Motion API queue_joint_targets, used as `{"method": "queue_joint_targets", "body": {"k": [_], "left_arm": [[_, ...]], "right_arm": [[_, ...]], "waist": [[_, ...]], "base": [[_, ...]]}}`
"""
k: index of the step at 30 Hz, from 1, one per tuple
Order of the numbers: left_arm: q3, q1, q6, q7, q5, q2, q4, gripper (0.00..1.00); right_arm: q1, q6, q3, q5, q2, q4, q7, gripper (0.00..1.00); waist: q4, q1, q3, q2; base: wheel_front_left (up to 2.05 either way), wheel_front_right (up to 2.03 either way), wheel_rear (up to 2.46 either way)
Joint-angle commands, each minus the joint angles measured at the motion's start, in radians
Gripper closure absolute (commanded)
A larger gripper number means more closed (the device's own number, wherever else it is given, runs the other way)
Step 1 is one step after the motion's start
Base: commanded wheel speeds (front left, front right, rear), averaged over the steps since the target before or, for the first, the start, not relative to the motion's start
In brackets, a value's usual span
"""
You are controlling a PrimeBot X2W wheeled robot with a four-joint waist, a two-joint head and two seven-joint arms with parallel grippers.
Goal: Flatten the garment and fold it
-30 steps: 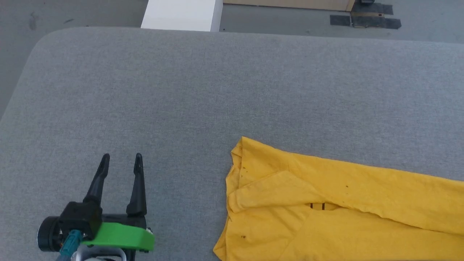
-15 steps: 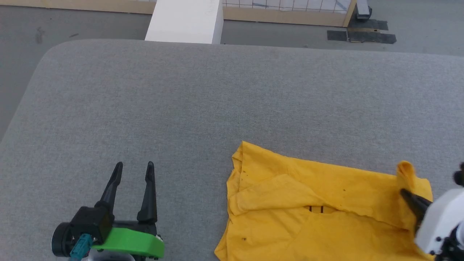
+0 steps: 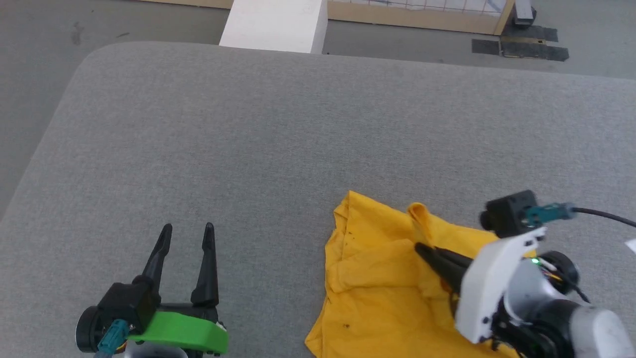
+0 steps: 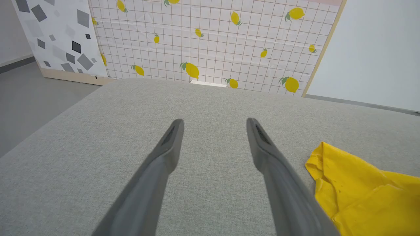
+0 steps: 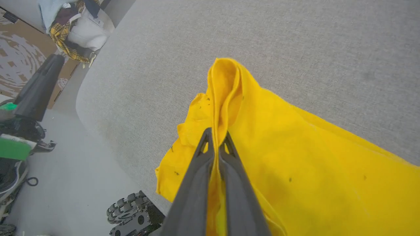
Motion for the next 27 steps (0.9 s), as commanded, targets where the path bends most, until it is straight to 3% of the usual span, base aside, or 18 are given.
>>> {"method": "queue_joint_targets", "body": {"k": [1,13,19,21,22,23,24,27], "left_arm": [[0.004,-0.007,-0.003,0.001,0.0,0.001,0.001,0.0],[-0.013,-0.014,-0.006,0.005,-0.009,-0.012,0.014,0.0],[-0.031,-0.029,-0.015,0.005,-0.012,-0.022,0.035,0.0],[-0.037,-0.036,-0.02,0.006,-0.012,-0.025,0.042,0.0],[-0.039,-0.039,-0.021,0.006,-0.012,-0.026,0.045,0.0],[-0.042,-0.042,-0.024,0.006,-0.013,-0.027,0.048,0.0],[-0.044,-0.044,-0.025,0.006,-0.014,-0.028,0.051,0.0],[-0.05,-0.046,-0.03,0.007,-0.017,-0.029,0.06,0.0]], "right_arm": [[-0.029,-0.001,0.022,-0.005,0.001,0.024,-0.021,1.0],[-0.199,-0.001,0.205,-0.052,0.003,0.434,-0.259,1.0],[-0.268,-0.001,0.249,-0.107,0.003,0.655,-0.318,1.0],[-0.286,-0.001,0.265,-0.111,0.003,0.712,-0.322,0.89],[-0.292,-0.001,0.269,-0.109,0.003,0.735,-0.326,0.79],[-0.302,-0.001,0.278,-0.111,0.003,0.759,-0.334,0.54],[-0.308,-0.001,0.282,-0.106,0.003,0.775,-0.342,0.0],[-0.328,-0.001,0.307,-0.071,0.003,0.809,-0.359,0.0]], "waist": [[0.009,0.0,0.001,0.0],[0.046,0.0,0.001,0.0],[0.064,0.0,-0.006,0.0],[0.07,0.0,-0.008,0.0],[0.072,0.0,-0.009,0.0],[0.074,0.0,-0.01,0.0],[0.075,0.0,-0.011,0.0],[0.072,0.0,-0.016,0.0]], "base": [[0.0,0.0,0.0],[0.0,0.0,0.0],[0.0,0.0,0.0],[0.0,0.0,0.0],[0.0,0.0,0.0],[0.0,0.0,0.0],[0.0,0.0,0.0],[0.0,0.0,0.0]]}}
